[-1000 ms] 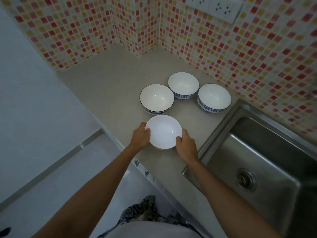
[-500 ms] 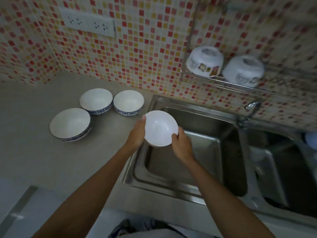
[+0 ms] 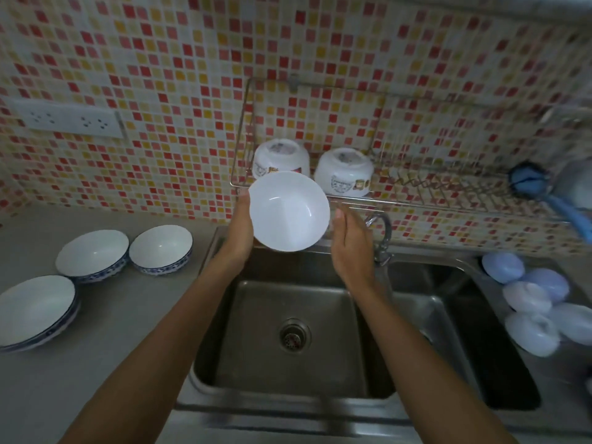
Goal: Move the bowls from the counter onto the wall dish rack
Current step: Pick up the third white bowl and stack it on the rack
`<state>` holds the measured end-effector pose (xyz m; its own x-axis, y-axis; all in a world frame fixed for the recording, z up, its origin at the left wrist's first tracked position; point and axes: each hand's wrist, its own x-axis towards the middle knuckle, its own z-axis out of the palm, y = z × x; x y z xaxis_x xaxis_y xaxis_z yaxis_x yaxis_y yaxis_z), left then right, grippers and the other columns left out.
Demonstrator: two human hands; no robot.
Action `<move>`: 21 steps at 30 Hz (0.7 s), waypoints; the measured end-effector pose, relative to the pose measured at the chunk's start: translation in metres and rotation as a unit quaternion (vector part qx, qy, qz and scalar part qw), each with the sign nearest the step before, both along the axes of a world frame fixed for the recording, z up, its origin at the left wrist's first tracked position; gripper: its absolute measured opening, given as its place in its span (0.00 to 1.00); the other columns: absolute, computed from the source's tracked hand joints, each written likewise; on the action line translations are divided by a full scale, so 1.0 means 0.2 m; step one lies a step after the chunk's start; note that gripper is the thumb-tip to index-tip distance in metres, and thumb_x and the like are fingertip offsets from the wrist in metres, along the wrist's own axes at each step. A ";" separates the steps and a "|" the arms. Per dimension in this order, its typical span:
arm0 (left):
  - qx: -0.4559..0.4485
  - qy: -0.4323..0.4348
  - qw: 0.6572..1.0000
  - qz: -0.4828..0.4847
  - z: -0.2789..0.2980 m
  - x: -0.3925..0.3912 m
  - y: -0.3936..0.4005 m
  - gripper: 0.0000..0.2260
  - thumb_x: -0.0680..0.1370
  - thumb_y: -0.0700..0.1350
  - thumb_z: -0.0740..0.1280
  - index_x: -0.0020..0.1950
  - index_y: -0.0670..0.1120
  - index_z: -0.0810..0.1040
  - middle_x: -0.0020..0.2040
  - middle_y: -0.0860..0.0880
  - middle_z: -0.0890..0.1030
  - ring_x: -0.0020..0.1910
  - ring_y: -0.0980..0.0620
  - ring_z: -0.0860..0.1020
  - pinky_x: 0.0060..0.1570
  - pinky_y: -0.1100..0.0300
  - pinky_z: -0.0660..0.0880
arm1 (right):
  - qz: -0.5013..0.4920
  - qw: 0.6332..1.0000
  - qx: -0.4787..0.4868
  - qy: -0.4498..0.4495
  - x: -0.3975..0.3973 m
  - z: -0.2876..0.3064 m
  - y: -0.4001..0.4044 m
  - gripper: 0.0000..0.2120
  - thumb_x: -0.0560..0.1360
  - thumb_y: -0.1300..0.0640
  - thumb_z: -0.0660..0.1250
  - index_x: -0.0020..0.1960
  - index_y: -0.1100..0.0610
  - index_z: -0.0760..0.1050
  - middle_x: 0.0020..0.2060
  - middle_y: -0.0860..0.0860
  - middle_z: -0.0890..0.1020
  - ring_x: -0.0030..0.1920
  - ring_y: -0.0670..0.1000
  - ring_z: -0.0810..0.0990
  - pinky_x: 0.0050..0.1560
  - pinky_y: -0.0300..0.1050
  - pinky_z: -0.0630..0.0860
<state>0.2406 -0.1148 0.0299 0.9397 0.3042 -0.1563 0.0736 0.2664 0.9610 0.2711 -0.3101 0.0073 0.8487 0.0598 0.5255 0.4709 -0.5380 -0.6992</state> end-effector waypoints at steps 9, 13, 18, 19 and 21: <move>0.100 -0.120 0.986 0.053 0.33 0.25 -0.15 0.17 0.82 0.58 0.51 0.67 0.55 0.66 0.63 0.47 0.75 0.57 0.46 0.77 0.52 0.50 0.80 | -0.084 0.974 -0.182 -0.106 0.27 0.02 -0.22 0.23 0.83 0.50 0.51 0.71 0.63 0.69 0.69 0.58 0.73 0.72 0.56 0.67 0.75 0.50 0.53; 0.198 -0.139 0.968 0.071 0.44 0.36 -0.21 0.23 0.80 0.62 0.49 0.71 0.52 0.60 0.66 0.47 0.69 0.63 0.45 0.71 0.59 0.45 0.75 | -0.103 0.957 -0.202 -0.180 0.32 -0.06 -0.26 0.20 0.81 0.55 0.58 0.68 0.65 0.71 0.66 0.59 0.76 0.70 0.56 0.70 0.74 0.53 0.57; 0.253 -0.215 0.941 0.065 0.53 0.47 -0.32 0.22 0.81 0.56 0.56 0.72 0.50 0.60 0.65 0.50 0.67 0.62 0.49 0.70 0.56 0.55 0.73 | -0.117 0.954 -0.181 -0.207 0.34 -0.11 -0.23 0.20 0.81 0.56 0.56 0.67 0.66 0.72 0.66 0.60 0.75 0.70 0.57 0.71 0.71 0.58 0.66; 0.277 -0.233 0.930 0.063 0.53 0.49 -0.35 0.23 0.80 0.56 0.58 0.72 0.51 0.60 0.66 0.49 0.67 0.63 0.49 0.69 0.58 0.54 0.72 | -0.118 0.952 -0.183 -0.213 0.35 -0.11 -0.23 0.20 0.81 0.56 0.57 0.67 0.66 0.72 0.66 0.60 0.75 0.70 0.57 0.71 0.70 0.58 0.67; 0.350 -0.260 0.898 0.055 0.49 0.54 -0.39 0.24 0.78 0.56 0.61 0.72 0.52 0.61 0.68 0.47 0.66 0.66 0.49 0.68 0.61 0.54 0.71 | -0.117 0.949 -0.188 -0.224 0.35 -0.10 -0.23 0.20 0.80 0.57 0.58 0.68 0.66 0.72 0.66 0.60 0.76 0.70 0.57 0.71 0.70 0.58 0.68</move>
